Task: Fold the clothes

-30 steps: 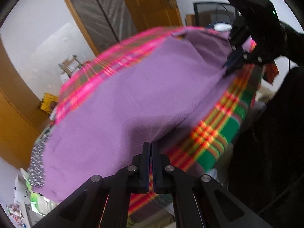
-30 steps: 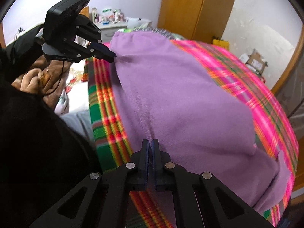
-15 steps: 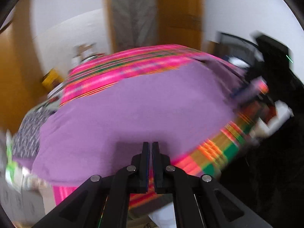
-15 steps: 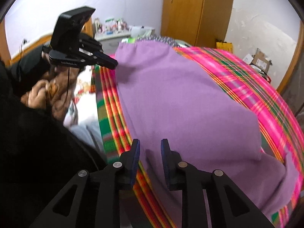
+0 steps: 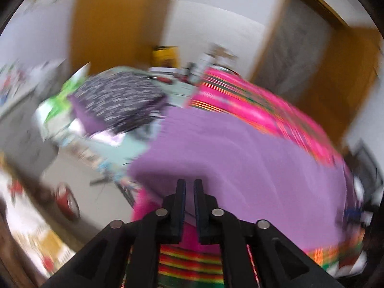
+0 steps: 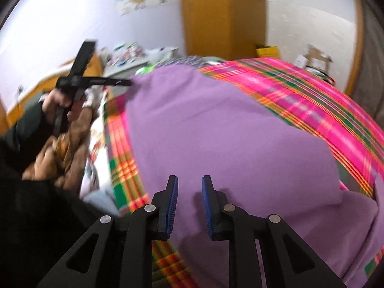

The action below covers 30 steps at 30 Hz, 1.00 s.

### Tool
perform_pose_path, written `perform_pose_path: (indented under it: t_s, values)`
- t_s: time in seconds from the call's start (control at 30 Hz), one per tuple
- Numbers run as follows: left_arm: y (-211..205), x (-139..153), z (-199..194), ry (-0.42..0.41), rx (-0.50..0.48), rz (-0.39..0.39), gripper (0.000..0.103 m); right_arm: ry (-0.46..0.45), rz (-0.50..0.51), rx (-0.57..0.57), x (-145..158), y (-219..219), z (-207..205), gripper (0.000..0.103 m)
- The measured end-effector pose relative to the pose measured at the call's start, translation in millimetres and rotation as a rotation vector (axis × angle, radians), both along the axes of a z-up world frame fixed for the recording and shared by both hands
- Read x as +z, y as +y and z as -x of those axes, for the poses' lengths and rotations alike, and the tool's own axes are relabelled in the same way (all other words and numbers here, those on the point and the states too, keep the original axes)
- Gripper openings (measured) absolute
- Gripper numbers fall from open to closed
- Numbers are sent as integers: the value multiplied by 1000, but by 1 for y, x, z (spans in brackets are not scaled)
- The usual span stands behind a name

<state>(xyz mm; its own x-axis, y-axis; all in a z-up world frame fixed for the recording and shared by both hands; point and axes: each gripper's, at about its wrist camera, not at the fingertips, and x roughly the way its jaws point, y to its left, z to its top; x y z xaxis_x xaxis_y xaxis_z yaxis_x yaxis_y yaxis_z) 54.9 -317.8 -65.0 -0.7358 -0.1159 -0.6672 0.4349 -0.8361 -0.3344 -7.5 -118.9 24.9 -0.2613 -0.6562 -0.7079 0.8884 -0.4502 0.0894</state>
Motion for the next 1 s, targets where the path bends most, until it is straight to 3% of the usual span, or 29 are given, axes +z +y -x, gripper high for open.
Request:
perform_pose_path:
  t_s: [0.17, 0.37, 0.4, 0.43, 0.5, 0.67, 0.87, 1.0]
  values:
    - [-30, -5, -5, 13, 131, -37, 25, -7, 12, -83, 3, 2, 19, 25]
    - [-41, -19, 7, -3, 124, -100, 28, -6, 15, -106, 4, -3, 30, 27]
    - [-40, -20, 7, 6, 114, -114, 24, -6, 15, -107, 4, -4, 31, 27]
    - [-38, -19, 8, 13, 110, -115, 12, -6, 14, -106, 4, -5, 32, 27]
    - [-36, -18, 6, 3, 127, -72, 9, -7, 10, -107, 2, -6, 33, 27]
    - [-36, -19, 1, -13, 106, -56, 9, -3, -4, -115, -1, -6, 37, 27]
    - [-27, 12, 19, -33, 72, 61, 13, 9, -18, -169, -1, -3, 51, 29]
    - [-16, 36, 54, -21, -50, 146, 31, 18, -20, -227, 2, 0, 65, 30]
